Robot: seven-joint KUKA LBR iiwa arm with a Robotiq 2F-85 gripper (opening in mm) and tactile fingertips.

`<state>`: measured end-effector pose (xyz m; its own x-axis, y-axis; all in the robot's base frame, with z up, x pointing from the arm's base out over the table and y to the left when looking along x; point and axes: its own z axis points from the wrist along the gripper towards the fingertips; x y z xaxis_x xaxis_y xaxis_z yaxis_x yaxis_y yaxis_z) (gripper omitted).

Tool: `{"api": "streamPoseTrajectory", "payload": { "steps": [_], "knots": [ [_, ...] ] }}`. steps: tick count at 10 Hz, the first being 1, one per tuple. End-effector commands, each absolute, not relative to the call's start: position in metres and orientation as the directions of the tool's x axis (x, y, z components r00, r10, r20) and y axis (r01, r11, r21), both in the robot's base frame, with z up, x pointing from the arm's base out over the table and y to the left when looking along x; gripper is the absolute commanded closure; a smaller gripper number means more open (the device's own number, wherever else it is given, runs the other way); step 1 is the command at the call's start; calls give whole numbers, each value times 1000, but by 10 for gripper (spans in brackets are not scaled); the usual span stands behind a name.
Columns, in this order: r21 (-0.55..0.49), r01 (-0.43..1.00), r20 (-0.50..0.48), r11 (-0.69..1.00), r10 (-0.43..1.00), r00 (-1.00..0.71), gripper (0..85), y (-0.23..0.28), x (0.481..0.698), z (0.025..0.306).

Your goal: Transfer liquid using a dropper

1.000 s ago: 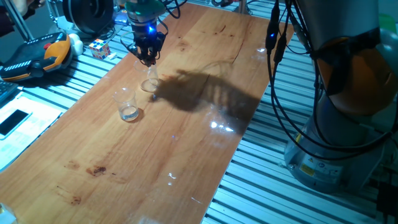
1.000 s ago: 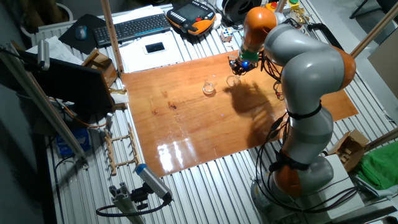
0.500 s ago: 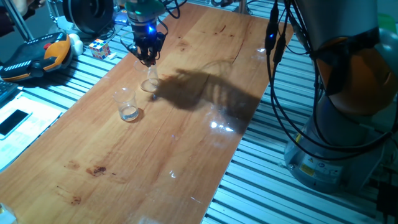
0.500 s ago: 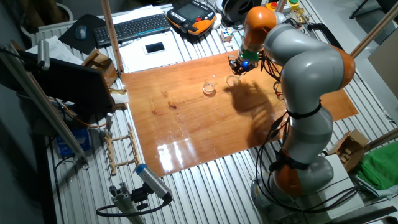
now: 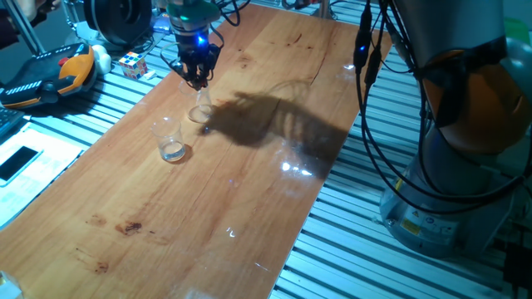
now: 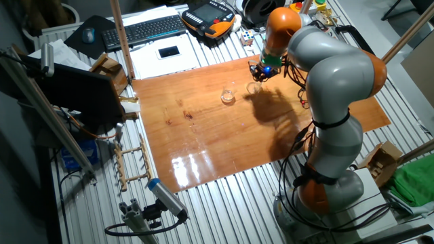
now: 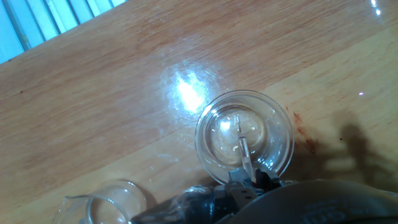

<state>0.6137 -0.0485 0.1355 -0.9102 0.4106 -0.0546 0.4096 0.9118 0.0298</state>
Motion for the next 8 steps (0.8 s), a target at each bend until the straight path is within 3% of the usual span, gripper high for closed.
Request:
{"api": "streamPoseTrajectory", "payload": {
  "steps": [1, 8],
  "knots": [
    [32, 409, -55, 912, 411, -910, 687, -48, 614, 135],
    [36, 409, -58, 912, 411, -910, 673, -49, 615, 132]
  ]
}}
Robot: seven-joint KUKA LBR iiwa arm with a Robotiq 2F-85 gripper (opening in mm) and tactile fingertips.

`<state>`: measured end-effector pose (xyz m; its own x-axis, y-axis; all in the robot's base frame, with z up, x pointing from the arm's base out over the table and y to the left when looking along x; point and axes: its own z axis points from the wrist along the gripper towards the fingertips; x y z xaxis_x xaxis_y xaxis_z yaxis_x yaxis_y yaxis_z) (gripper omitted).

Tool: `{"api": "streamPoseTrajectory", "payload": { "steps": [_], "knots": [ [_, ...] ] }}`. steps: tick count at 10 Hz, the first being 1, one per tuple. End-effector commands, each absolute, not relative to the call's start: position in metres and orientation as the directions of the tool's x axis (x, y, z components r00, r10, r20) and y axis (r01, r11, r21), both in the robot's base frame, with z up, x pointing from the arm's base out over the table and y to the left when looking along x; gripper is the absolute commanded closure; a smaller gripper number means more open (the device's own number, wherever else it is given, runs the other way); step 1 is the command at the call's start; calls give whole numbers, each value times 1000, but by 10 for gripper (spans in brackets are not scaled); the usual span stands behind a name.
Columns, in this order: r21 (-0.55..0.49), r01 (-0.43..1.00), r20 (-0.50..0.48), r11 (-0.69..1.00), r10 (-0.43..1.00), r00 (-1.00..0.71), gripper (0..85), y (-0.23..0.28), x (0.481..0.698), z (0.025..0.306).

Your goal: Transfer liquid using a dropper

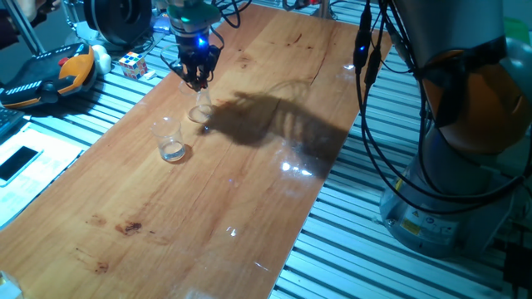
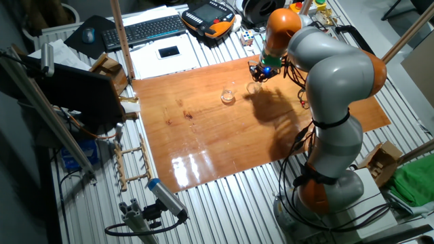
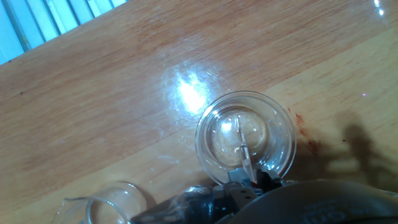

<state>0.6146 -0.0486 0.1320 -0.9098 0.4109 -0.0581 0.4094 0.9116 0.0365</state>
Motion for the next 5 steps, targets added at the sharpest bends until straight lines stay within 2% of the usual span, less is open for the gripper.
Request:
{"api": "streamPoseTrajectory", "payload": {
  "steps": [1, 5],
  "knots": [
    [36, 409, -58, 912, 411, -910, 673, -49, 615, 131],
    [38, 409, -59, 912, 411, -910, 670, -49, 615, 130]
  ]
}}
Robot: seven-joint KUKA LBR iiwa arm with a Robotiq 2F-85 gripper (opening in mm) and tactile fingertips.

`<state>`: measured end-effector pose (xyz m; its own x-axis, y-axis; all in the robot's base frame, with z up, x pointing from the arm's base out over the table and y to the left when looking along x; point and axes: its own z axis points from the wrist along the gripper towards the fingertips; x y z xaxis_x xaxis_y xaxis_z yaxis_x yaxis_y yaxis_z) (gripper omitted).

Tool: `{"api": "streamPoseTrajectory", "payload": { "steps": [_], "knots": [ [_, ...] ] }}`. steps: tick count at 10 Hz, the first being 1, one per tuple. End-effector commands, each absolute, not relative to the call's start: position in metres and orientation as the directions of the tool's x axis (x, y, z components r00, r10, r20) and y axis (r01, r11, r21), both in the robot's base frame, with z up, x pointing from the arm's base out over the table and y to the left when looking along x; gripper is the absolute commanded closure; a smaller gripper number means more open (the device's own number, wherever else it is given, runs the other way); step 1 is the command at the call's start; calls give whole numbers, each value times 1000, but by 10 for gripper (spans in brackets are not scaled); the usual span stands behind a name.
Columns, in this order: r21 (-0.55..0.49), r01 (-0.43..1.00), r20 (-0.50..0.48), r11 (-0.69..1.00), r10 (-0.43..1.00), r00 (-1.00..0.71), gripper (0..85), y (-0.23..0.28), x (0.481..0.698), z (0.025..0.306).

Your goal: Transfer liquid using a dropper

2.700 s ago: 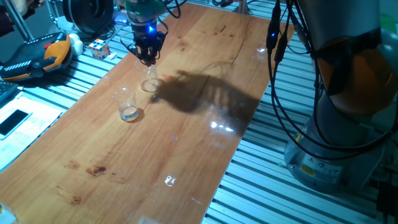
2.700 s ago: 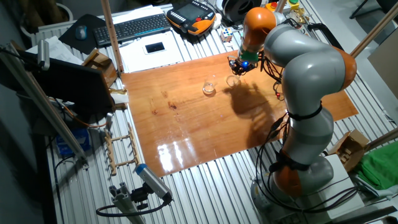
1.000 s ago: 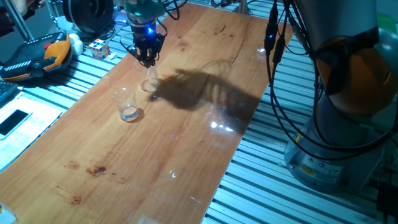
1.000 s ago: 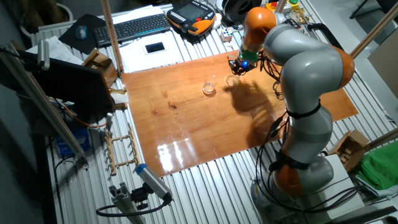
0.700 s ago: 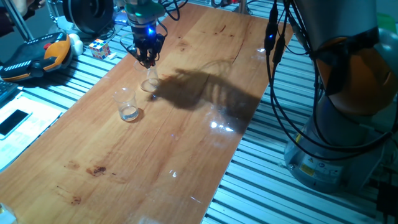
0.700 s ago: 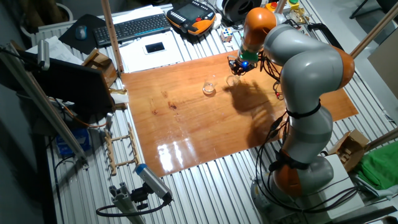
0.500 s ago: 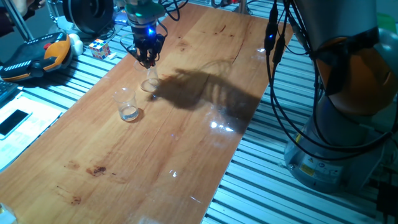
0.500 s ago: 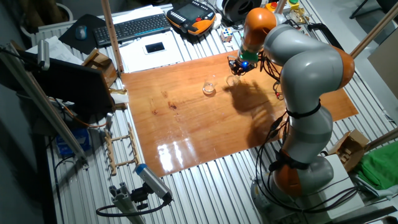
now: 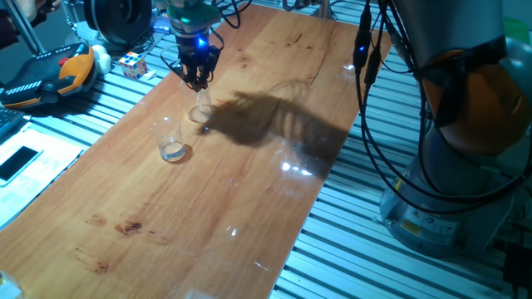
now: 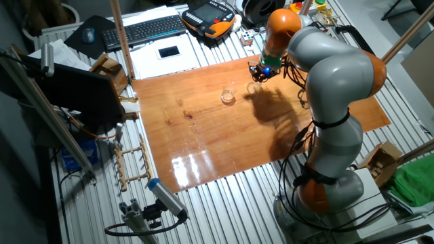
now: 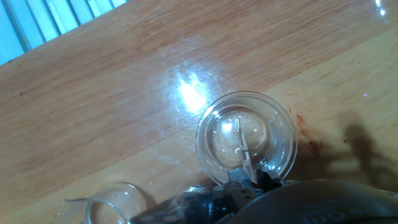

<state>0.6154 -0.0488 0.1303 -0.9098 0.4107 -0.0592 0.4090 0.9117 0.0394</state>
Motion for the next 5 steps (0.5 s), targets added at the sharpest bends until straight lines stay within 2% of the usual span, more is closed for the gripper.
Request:
{"api": "streamPoseTrajectory", "payload": {
  "steps": [1, 5],
  "knots": [
    [40, 409, -60, 912, 411, -910, 667, -49, 616, 130],
    [42, 411, -59, 911, 413, -909, 660, -49, 616, 128]
  ]
}}
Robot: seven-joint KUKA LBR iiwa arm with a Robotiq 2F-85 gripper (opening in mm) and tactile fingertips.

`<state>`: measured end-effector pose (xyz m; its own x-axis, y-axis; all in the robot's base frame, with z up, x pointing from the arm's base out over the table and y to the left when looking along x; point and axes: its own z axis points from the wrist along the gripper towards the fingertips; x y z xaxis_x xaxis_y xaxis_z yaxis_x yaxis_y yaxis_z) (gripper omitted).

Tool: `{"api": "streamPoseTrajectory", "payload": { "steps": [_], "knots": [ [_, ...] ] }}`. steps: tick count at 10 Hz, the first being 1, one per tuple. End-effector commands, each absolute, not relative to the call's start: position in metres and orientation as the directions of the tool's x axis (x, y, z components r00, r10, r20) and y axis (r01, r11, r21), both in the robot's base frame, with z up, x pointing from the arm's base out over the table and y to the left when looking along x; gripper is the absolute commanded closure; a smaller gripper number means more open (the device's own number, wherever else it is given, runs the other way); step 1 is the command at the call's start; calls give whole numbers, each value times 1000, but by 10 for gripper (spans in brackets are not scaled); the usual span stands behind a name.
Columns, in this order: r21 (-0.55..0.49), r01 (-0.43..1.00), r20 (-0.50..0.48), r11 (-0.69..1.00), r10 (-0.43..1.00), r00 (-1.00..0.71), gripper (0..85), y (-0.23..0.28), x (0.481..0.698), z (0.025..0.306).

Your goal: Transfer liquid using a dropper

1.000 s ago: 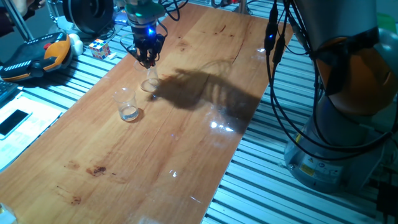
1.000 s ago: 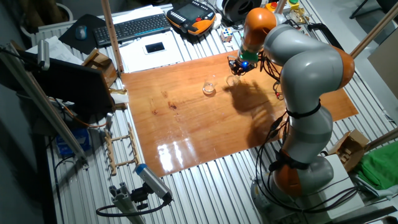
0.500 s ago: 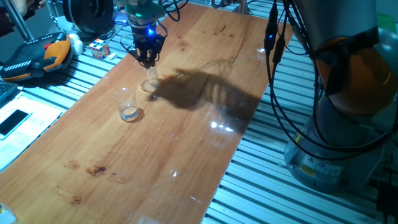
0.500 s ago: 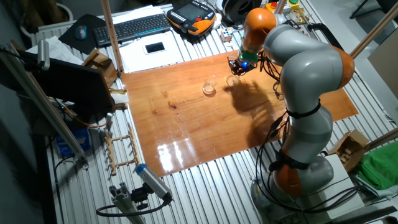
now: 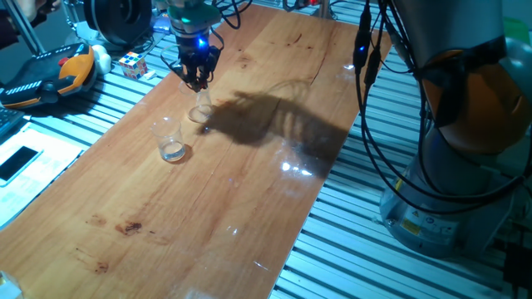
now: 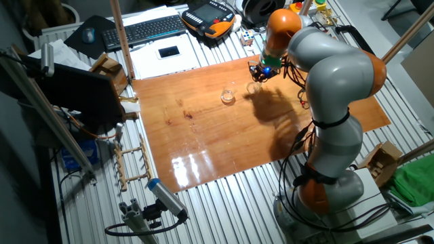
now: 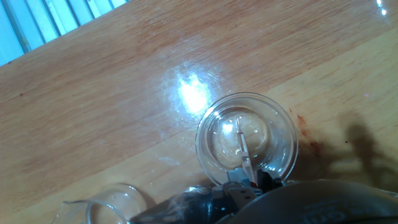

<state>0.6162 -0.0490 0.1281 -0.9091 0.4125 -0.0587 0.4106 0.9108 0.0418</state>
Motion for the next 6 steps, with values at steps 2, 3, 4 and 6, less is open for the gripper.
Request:
{"api": "streamPoseTrajectory", "payload": {
  "steps": [2, 3, 4, 6],
  "knots": [
    [44, 411, -60, 911, 413, -909, 660, -49, 617, 127],
    [44, 412, -60, 910, 414, -908, 657, -49, 617, 127],
    [44, 412, -60, 910, 414, -908, 657, -49, 617, 127],
    [46, 413, -59, 909, 416, -908, 650, -50, 617, 127]
  ]
}}
